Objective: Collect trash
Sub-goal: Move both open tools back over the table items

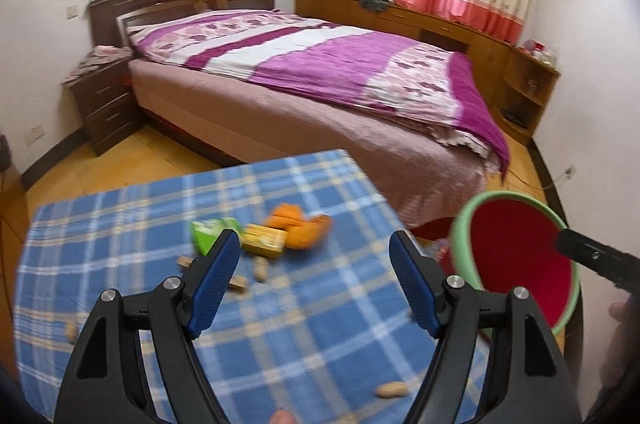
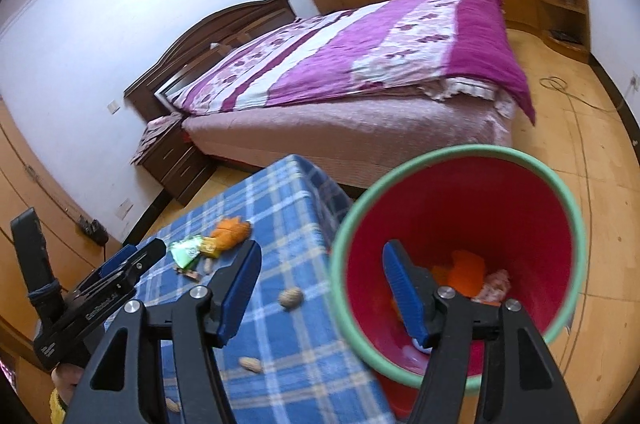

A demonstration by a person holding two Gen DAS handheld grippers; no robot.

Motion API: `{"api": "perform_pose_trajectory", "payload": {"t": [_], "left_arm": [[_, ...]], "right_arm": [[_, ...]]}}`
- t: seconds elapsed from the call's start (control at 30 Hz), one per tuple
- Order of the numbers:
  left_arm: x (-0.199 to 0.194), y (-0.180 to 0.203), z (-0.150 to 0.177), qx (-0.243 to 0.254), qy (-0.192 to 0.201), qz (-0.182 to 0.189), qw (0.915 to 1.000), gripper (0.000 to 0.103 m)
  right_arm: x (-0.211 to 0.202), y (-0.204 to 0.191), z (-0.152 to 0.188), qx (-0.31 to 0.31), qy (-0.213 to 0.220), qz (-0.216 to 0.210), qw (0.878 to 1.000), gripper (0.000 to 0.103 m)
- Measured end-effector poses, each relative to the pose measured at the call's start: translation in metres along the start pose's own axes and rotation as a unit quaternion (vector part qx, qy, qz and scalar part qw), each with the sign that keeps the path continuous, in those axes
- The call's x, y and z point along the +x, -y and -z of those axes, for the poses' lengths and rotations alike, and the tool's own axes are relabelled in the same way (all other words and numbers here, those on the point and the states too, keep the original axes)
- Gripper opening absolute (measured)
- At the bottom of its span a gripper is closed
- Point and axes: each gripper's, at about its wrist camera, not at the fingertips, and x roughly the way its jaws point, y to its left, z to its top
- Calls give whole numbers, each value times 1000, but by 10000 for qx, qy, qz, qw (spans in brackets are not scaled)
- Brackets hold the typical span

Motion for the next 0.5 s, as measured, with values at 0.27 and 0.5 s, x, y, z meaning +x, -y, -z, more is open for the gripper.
{"api": "perform_pose_trajectory", "payload": {"t": [0.27,0.5], "left_arm": [[24,-52,-6,-267,-149,-454,9985,77],[51,-82,-6,-474,-229,-591,9969,77]], "right_arm": [[36,-44,-9,-172,-108,-218,9996,70],[74,-69,-11,-250,-209,-266,9991,70]]}}
